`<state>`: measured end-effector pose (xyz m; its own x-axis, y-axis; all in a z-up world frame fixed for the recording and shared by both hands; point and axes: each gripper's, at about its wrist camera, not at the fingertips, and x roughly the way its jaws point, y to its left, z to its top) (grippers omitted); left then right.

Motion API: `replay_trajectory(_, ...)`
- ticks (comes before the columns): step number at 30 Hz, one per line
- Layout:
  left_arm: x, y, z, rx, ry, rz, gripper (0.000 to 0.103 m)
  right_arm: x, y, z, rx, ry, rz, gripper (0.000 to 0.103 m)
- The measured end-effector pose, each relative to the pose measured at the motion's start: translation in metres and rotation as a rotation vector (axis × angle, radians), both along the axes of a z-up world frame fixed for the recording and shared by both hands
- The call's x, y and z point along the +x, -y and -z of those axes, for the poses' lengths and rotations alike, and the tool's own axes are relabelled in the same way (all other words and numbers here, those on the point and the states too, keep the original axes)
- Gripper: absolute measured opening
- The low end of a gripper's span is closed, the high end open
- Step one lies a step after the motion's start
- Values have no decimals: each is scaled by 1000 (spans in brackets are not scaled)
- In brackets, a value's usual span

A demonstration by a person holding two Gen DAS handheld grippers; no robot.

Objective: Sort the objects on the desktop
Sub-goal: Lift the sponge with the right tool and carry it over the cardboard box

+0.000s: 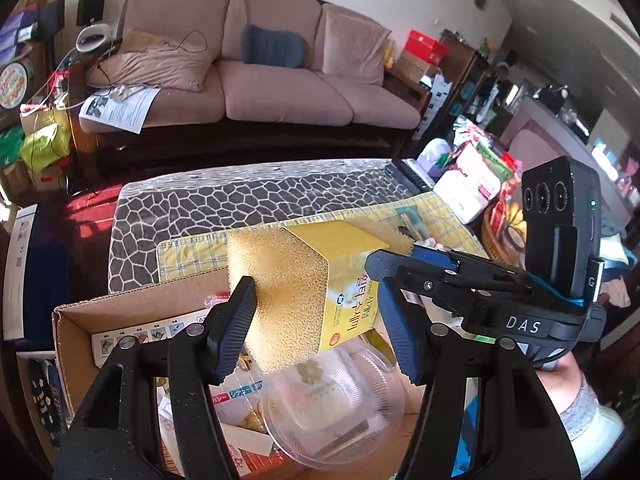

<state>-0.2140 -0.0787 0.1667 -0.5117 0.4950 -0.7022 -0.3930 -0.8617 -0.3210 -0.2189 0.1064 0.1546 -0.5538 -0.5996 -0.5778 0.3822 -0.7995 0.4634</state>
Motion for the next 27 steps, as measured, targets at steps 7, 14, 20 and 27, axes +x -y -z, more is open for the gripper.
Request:
replay_trajectory(7, -6, 2, 43, -2, 14, 31, 59, -7, 6, 34, 99, -28, -32, 51)
replay_trajectory(14, -5, -11, 79, -71, 76, 69, 61, -7, 15, 62, 225, -32, -65, 51)
replay_trajectory(20, -10, -15, 87, -107, 130, 45, 61, -16, 22, 65, 330, -1, -36, 53)
replay_trajectory(27, 2, 2, 92, -174, 172, 31, 64, -6, 22, 64, 440, -10, -26, 53)
